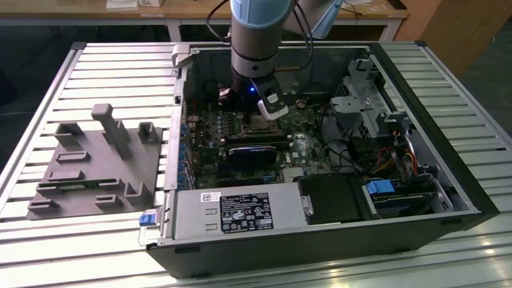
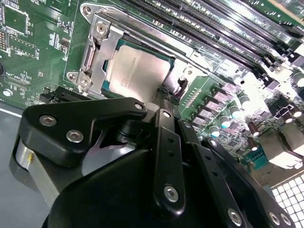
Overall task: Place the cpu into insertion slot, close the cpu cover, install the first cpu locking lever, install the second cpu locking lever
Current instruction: 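Close the cpu cover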
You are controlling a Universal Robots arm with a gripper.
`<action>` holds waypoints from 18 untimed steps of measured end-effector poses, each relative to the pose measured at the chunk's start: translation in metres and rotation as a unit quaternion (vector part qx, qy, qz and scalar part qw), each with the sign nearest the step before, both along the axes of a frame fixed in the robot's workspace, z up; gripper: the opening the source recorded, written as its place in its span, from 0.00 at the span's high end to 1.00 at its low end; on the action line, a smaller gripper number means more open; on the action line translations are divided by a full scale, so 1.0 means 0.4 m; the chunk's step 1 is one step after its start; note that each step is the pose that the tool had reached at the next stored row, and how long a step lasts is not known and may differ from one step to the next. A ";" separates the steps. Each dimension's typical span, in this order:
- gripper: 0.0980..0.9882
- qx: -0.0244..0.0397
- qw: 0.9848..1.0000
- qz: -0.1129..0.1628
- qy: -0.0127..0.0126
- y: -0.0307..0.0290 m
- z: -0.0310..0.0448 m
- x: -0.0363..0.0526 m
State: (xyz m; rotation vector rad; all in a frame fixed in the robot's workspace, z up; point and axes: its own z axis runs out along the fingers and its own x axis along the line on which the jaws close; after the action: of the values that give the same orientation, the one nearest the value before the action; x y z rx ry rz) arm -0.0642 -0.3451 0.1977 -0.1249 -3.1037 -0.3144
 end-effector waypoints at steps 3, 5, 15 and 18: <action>0.99 0.000 1.000 -0.001 0.000 0.000 -0.001 0.002; 0.99 0.000 1.000 -0.001 0.000 0.000 -0.001 0.006; 0.99 -0.001 1.000 -0.001 0.000 0.000 0.014 0.012; 0.99 -0.010 1.000 -0.001 0.000 0.000 0.016 0.012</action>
State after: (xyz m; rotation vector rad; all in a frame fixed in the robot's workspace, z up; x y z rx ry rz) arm -0.0593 -0.3450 0.2043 -0.1272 -3.1077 -0.2847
